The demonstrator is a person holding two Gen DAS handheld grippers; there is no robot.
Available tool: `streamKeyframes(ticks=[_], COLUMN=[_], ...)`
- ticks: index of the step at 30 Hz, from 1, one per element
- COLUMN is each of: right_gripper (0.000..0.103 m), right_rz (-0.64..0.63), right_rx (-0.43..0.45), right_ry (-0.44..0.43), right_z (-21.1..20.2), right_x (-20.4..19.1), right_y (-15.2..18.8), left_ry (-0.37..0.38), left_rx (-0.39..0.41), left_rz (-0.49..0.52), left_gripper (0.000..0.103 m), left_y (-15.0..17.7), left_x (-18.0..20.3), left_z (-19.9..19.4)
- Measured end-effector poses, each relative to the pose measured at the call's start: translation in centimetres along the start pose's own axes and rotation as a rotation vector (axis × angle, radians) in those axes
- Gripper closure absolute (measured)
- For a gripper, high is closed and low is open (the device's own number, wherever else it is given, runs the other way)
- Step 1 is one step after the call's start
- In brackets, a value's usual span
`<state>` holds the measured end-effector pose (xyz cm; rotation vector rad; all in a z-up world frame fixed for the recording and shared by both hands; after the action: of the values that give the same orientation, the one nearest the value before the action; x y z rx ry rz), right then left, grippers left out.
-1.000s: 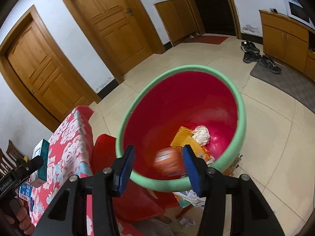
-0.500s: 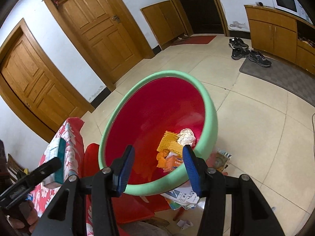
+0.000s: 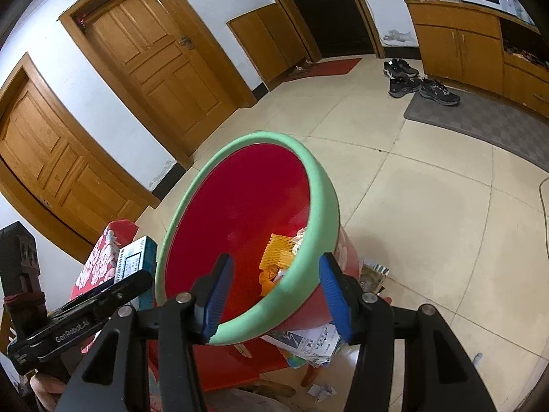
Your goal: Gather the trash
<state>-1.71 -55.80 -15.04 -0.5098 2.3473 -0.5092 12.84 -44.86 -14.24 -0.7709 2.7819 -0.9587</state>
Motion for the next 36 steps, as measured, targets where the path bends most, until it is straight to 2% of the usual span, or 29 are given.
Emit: streamKeyframes(ticks=[4,7,10,15,18,24,30,36], right_gripper=[0.044,0.043,0.042,0.030,0.025,0.024,0.021,0.020], right_rz=[0.004,0.003,-0.001,-0.023,-0.041,-0.096,-0.149,-0.210], right_rx=[0.003,0.004,0.001,0.001,-0.003,-0.024,-0.037,-0.077], right_ry=[-0.005,-0.008,-0.012,-0.019,-0.022,-0.052,-0.100,-0.152], right_z=[-0.3,-0.4,-0.5,-1.0,-1.2,-1.8,-2.7,-3.6], right_x=[-0.1,-0.1,-0.4,-1.5,-2.4,-4.8,-7.8,-10.9], right_y=[0.0,-0.1,0.0,0.2,0.5,1.8,3.5,6.0], left_ry=[-0.017,-0.043,-0.036,-0.035,-0.050,-0.090,-0.162,-0.201], left_rx=[0.002,0.007,0.015,0.032,0.041,0.061,0.086,0.115], left_rz=[-0.002,-0.020,-0.032,-0.070,-0.099,-0.175,-0.228,-0.293], left_gripper=[0.036,0.032,0.032,0.032,0.032,0.032,0.032,0.032], left_y=[-0.3,-0.3,-0.1,0.3,1.0,2.6,4.6,7.1], left_x=[0.1,-0.2,-0.5,-1.4,-2.2,-4.4,-7.0,-9.4], left_z=[0.2,0.0,-0.6,-2.3,-3.4,-6.1,-9.3,-12.5])
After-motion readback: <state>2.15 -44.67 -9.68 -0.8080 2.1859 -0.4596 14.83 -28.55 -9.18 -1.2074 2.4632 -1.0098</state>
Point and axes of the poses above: each gripper's, at about its wrist camera, not at the fingertips, and z roughly the way its jaws point, x to its right, y to its underside, the point moved 9 cm from there along z, roughly the way its jaws point, and after that the axes turned 9 degrees about z, right-handed, at the moved point
